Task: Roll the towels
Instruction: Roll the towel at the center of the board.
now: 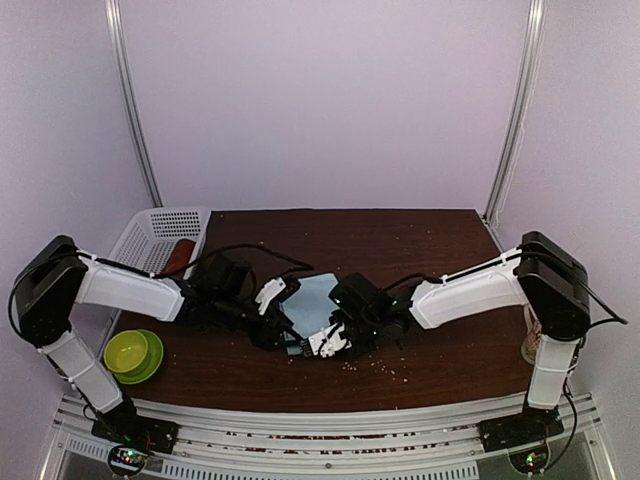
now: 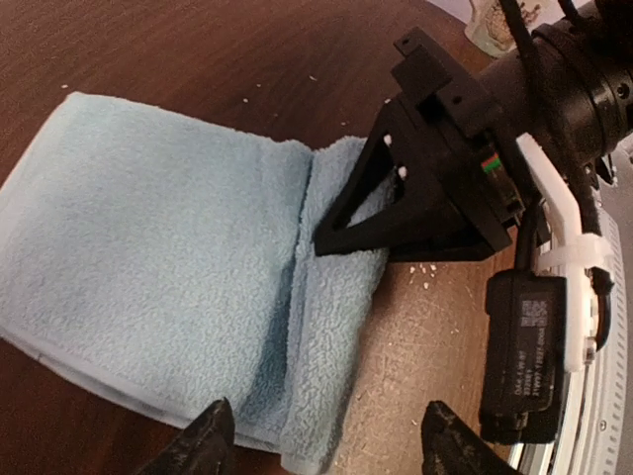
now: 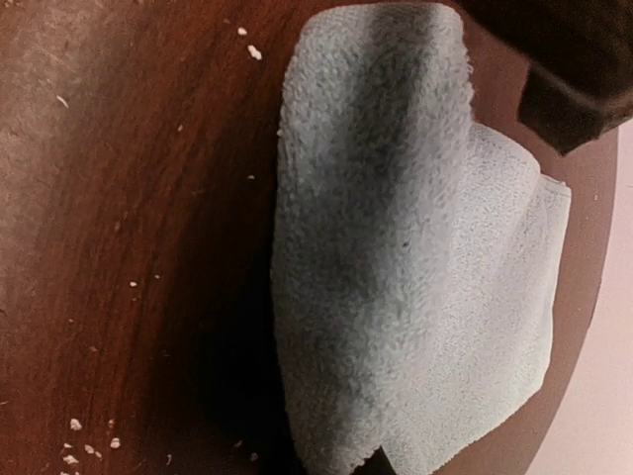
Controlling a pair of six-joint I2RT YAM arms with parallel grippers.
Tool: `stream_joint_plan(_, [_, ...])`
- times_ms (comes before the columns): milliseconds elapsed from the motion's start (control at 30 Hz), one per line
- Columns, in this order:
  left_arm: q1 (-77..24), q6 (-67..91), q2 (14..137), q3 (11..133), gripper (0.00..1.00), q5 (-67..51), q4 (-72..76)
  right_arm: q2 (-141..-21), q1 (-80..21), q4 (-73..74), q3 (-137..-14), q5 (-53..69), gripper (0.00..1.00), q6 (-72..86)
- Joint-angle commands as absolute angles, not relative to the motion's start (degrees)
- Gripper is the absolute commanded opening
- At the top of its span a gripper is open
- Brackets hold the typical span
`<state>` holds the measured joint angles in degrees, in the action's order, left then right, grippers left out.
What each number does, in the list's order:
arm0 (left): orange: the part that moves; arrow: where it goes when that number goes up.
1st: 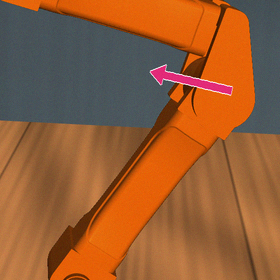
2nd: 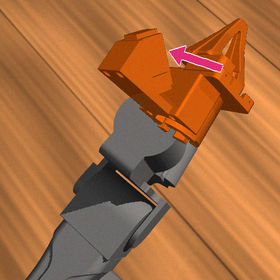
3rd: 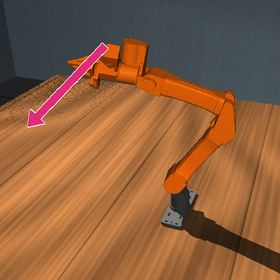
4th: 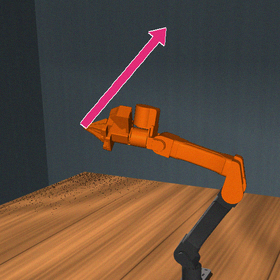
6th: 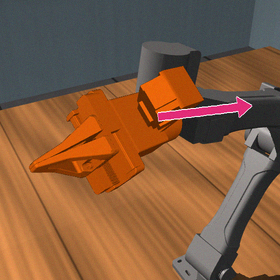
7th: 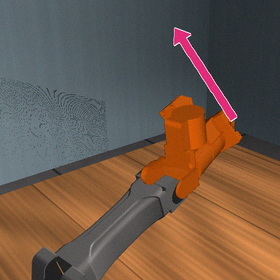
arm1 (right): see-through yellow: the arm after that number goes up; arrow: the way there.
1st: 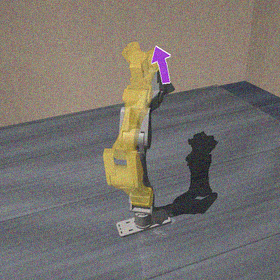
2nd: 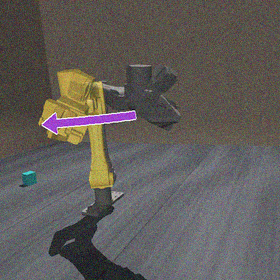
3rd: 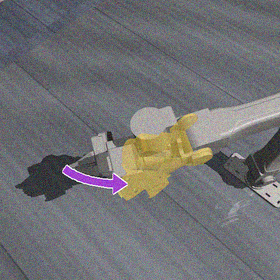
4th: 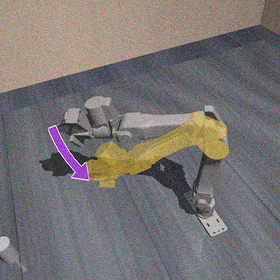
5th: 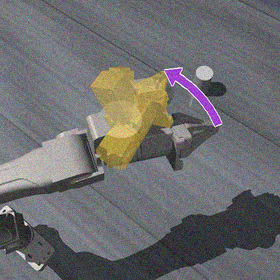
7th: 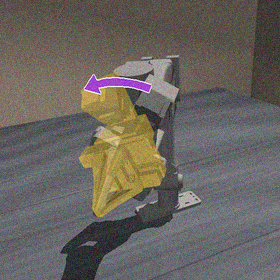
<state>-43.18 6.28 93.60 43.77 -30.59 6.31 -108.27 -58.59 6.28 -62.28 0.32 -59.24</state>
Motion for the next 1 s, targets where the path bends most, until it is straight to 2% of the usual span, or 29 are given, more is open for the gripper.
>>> stream_joint_plan(0, [-45.33,4.72,85.52,38.33,0.7,-15.93,8.9,-111.6,-57.73,27.02,-69.17,9.22,0.0,-55.33])
stream_joint_plan(200, [-49.88,0.99,72.23,27.91,0.83,-1.34,16.76,-116.64,-57.14,41.22,-78.45,14.66,0.0,-53.63])
stream_joint_plan(333, [-54.09,-3.44,65.03,21.04,0.87,3.92,22.99,-120.53,-56.81,49.12,-84.81,18.15,0.0,-52.34])
stream_joint_plan(367, [-55.21,-4.86,64.02,19.53,0.92,4.87,24.6,-121.52,-56.61,50.84,-86.48,18.99,0.0,-51.97])
stream_joint_plan(467, [-57.64,-8.47,62.78,16.85,0.95,6.33,27.39,-124.67,-55.78,55.92,-91.26,21.9,0.0,-51.61])
stream_joint_plan(667, [-61.83,-14.35,66.45,16.5,0.92,8.43,29.15,-131.95,-53.65,67.89,-101.81,29.77,0.0,-51.98])
stream_joint_plan(967, [-70.93,-22.01,79.44,21.13,0.85,17.88,30.48,-138.83,-49.32,76.02,-109.14,35.83,0.0,-52.75])
